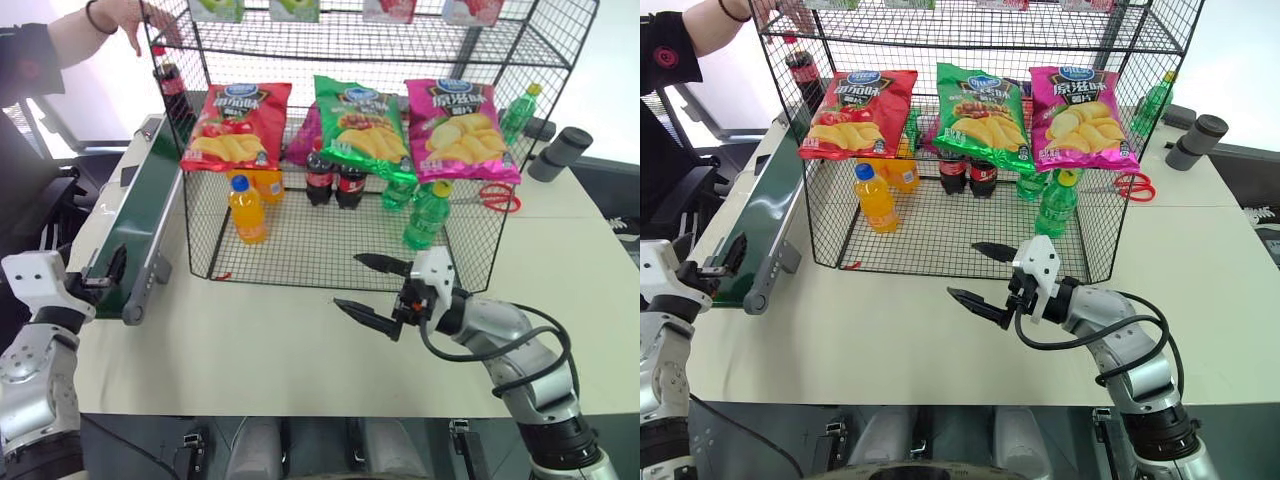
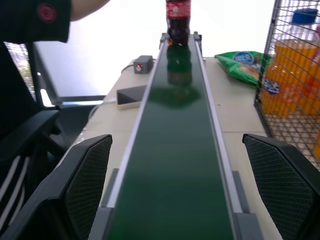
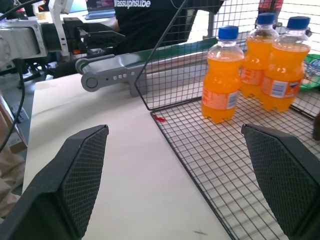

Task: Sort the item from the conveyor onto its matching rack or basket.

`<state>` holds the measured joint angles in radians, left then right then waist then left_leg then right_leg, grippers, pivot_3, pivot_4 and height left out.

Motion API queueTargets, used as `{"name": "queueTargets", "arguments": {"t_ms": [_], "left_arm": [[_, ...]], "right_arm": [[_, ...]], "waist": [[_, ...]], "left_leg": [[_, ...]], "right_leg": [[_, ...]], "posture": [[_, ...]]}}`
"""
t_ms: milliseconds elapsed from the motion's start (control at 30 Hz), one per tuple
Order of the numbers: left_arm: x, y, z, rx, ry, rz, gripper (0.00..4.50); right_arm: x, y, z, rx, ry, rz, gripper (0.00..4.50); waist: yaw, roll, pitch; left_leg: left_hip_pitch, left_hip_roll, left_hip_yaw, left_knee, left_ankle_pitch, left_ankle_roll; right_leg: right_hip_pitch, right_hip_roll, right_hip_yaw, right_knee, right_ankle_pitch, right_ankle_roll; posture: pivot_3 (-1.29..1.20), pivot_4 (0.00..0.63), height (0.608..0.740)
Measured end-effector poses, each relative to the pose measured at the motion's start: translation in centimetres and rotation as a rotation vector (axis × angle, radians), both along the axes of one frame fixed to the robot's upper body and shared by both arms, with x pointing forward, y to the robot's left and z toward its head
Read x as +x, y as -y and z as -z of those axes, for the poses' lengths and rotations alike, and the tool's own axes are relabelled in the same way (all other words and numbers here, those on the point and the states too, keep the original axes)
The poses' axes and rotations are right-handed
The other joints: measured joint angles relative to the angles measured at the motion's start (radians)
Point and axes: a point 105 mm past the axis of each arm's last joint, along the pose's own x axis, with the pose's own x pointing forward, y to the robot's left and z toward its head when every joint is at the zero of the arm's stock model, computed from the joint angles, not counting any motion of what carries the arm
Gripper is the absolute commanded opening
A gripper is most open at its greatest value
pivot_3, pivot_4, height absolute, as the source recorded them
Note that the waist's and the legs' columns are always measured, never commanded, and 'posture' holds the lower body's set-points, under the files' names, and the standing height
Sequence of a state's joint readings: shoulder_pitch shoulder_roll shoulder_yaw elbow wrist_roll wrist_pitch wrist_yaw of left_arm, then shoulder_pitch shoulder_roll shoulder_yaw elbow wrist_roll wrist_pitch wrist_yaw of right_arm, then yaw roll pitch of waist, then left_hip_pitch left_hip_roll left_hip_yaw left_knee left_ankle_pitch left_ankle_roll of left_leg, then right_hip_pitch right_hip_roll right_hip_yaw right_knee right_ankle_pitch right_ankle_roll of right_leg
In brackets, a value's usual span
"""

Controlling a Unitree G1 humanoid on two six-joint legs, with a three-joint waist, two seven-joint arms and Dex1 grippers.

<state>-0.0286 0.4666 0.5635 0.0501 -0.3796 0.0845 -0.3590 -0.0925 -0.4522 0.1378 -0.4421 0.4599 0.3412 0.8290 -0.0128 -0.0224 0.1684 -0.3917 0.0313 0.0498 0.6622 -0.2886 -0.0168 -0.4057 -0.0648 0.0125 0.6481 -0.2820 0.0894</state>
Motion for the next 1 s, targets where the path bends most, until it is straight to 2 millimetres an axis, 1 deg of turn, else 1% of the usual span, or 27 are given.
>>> {"name": "queueTargets", "arguments": {"t_ms": [67, 100, 133, 333, 467, 567, 733, 867, 1000], "left_arm": [[0.2, 0.2, 0.5, -0.015, 0.0, -0.011, 4.5], [0.4, 0.4, 0.7, -0.015, -0.007, -0.008, 4.5], [0.5, 0.6, 0.9, -0.014, -0.012, -0.003, 4.5], [0.6, 0.5, 1.5, -0.017, -0.021, -0.015, 4.5], [0.8, 0.5, 1.4, -0.01, -0.014, -0.02, 4.5], [0.8, 0.5, 1.5, -0.011, -0.016, -0.02, 4.5], [0.8, 0.5, 1.5, -0.013, -0.017, -0.012, 4.5], [0.9, 0.6, 1.6, -0.019, -0.02, -0.005, 4.5], [1.2, 0.8, 1.4, -0.04, -0.017, 0.008, 4.5]], "right_arm": [[-1.6, -2.2, -0.1, 0.045, -0.02, -0.087, 4.44], [-2.2, -2.9, -0.3, 0.068, -0.03, -0.116, 4.44], [-2.3, -3.1, -0.5, 0.082, -0.033, -0.126, 4.44], [-2.5, -3.1, -0.7, 0.086, -0.033, -0.143, 4.44], [-2.6, -3.0, -0.7, 0.082, -0.024, -0.162, 4.44], [-2.4, -2.9, -0.5, 0.083, -0.025, -0.156, 4.44], [-1.5, -2.6, -0.4, 0.069, 0.017, -0.12, 4.44], [-1.3, -2.6, -0.2, 0.067, 0.025, -0.111, 4.44], [-1.4, -3.0, -0.4, 0.072, 0.041, -0.124, 4.44]], "waist": [[-0.001, 0.0, 0.0], [-0.004, 0.0, 0.0], [-0.004, 0.0, 0.0], [-0.003, -0.002, -0.001], [-0.003, -0.002, -0.001], [-0.004, -0.002, -0.001], [-0.004, -0.002, -0.001], [-0.004, -0.002, -0.001], [-0.004, -0.002, -0.001]], "left_leg": [[0.0, 0.0, -0.001, 0.0, 0.0, 0.0], [0.0, 0.0, -0.001, 0.0, 0.0, 0.0], [0.0, 0.0, -0.001, 0.0, 0.0, 0.0], [0.0, 0.0, -0.001, 0.0, 0.0, 0.0], [0.0, 0.0, -0.001, 0.0, 0.0, 0.0], [0.0, 0.0, -0.001, 0.0, 0.0, 0.0], [0.0, 0.0, -0.001, 0.0, 0.0, 0.0], [0.0, 0.0, -0.001, 0.0, 0.0, 0.0], [0.0, 0.0, -0.001, 0.0, 0.0, 0.0]], "right_leg": [[0.0, 0.0, -0.001, 0.0, 0.0, 0.0], [0.0, 0.0, -0.001, 0.0, 0.0, 0.0], [0.0, 0.0, -0.001, 0.0, 0.0, 0.0], [0.0, 0.0, -0.001, 0.0, 0.0, 0.0], [0.0, -0.001, -0.001, 0.0, 0.0, 0.0], [0.0, -0.001, -0.001, 0.0, 0.0, -0.001], [0.0, -0.001, -0.001, 0.0, -0.001, -0.003], [0.0, -0.001, -0.001, 0.0, -0.001, -0.003], [0.0, -0.001, -0.001, 0.0, -0.001, -0.002]], "posture": [[0.0, 0.15, 0.74], [0.0, 0.15, 0.74], [0.0, 0.15, 0.74], [0.0, 0.15, 0.74], [0.0, 0.15, 0.74], [0.0, 0.15, 0.74], [0.0, 0.15, 0.74], [0.0, 0.15, 0.74], [0.0, 0.15, 0.74]]}}
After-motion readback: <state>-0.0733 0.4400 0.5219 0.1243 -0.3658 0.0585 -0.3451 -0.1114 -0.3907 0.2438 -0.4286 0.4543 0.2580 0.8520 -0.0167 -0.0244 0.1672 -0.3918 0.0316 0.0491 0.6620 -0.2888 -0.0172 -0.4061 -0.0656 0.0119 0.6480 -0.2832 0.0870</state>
